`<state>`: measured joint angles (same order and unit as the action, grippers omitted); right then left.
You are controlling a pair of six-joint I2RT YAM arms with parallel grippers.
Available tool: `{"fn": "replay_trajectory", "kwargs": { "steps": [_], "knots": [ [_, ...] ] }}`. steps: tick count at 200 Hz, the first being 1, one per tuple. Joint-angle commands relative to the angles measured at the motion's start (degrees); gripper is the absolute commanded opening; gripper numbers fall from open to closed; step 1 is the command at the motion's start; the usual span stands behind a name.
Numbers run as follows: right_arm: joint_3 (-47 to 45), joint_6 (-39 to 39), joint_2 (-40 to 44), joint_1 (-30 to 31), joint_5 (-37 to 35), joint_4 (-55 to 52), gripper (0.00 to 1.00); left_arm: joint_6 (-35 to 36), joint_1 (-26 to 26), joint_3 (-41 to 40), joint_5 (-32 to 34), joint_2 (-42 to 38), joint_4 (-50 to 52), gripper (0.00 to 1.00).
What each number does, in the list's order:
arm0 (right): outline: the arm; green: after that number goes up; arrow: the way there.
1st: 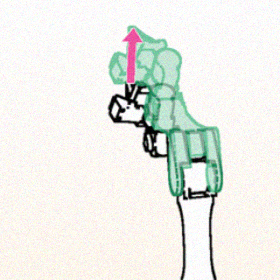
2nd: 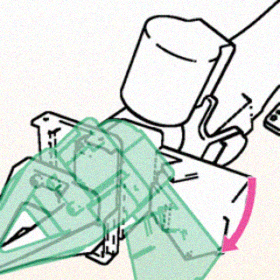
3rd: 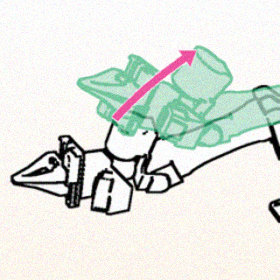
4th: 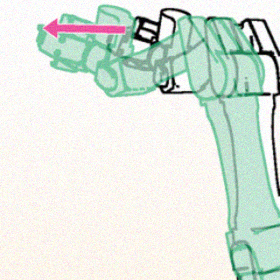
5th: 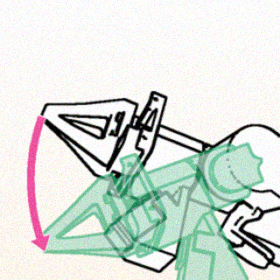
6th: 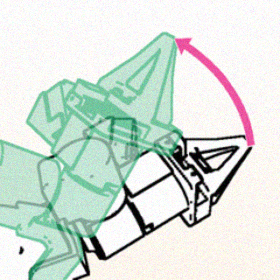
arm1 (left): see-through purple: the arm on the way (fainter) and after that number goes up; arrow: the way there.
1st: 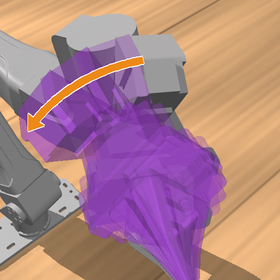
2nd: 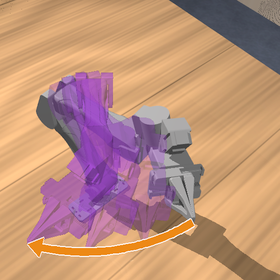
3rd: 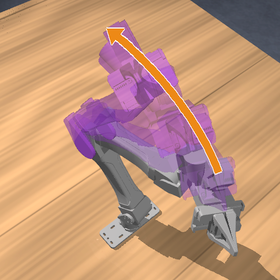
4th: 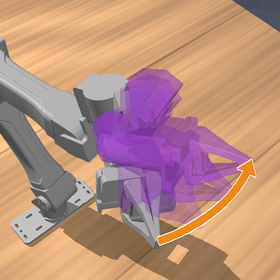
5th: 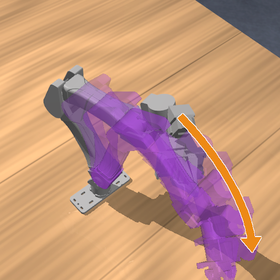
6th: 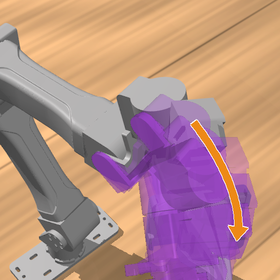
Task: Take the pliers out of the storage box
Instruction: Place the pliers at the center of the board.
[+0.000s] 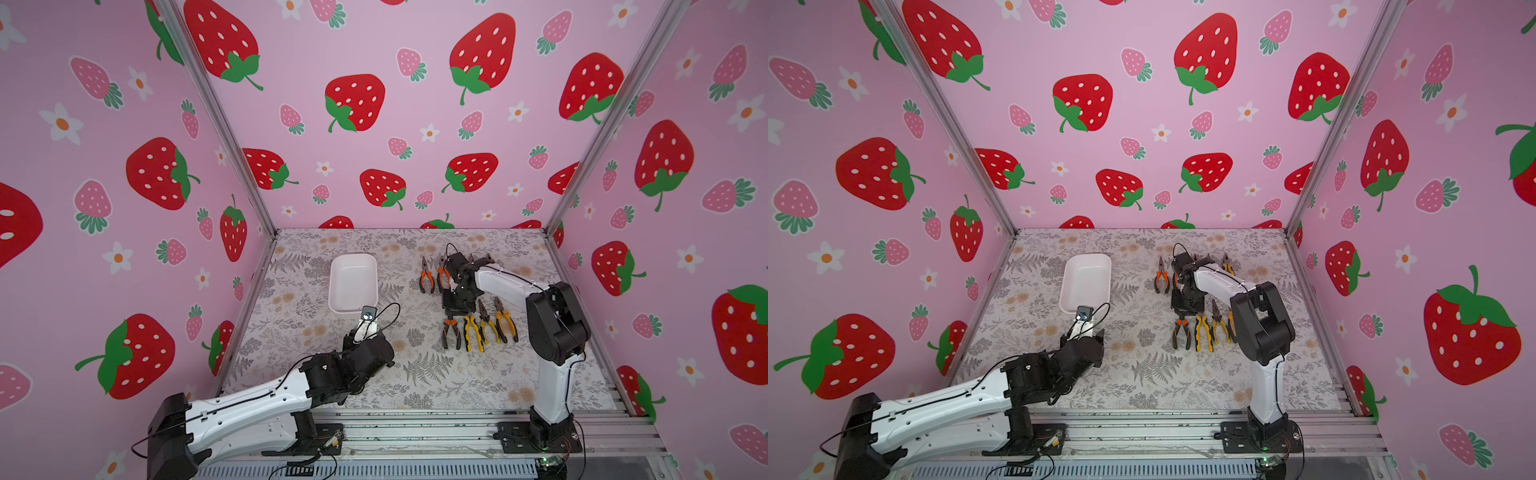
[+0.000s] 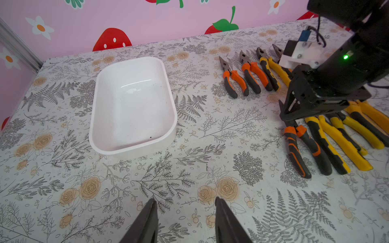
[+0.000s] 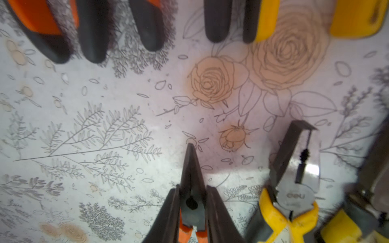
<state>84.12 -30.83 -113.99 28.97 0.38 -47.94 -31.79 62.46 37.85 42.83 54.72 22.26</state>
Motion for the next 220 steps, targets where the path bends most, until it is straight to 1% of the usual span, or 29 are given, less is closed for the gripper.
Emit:
{"fn": "replay_trajectory", "kwargs": {
  "steps": [1, 65, 147, 156, 165, 177, 203, 220],
  "knots": [
    [2.3, 0.5, -1.2, 0.4, -0.2, -1.4, 0.25, 0.2, -0.3, 0.1, 0.3, -0.4, 0.4, 0.46],
    [3.9, 4.2, -3.9, 0.7, -0.3, -3.2, 0.26, 0.5, -0.2, 0.3, 0.5, -0.4, 0.6, 0.46],
    [2.6, 4.3, -2.6, 1.5, -0.5, -2.8, 0.26, 0.5, -0.3, 0.7, 0.2, 0.7, 0.2, 0.46],
    [2.5, 4.3, -2.4, 1.6, -0.6, -2.5, 0.28, 0.5, -0.2, 0.7, 0.3, 0.7, 0.2, 0.46],
    [2.3, 4.2, -2.1, 1.7, -1.2, -2.5, 0.34, 0.5, -0.3, 0.7, 0.6, 0.8, 0.4, 0.48],
    [2.2, 4.2, -1.5, 1.7, -1.8, -2.2, 0.36, 0.4, -0.9, 1.2, 0.4, 0.9, 1.1, 0.53],
    [1.8, 4.5, 1.5, 1.9, -3.4, -2.2, 0.38, 1.3, -3.0, 2.4, -1.3, 0.4, 2.0, 0.55],
    [0.9, 4.6, 5.9, 2.4, -5.5, -2.3, 0.39, 1.9, -6.8, 3.9, -3.6, 0.0, 3.8, 0.56]
  ]
}}
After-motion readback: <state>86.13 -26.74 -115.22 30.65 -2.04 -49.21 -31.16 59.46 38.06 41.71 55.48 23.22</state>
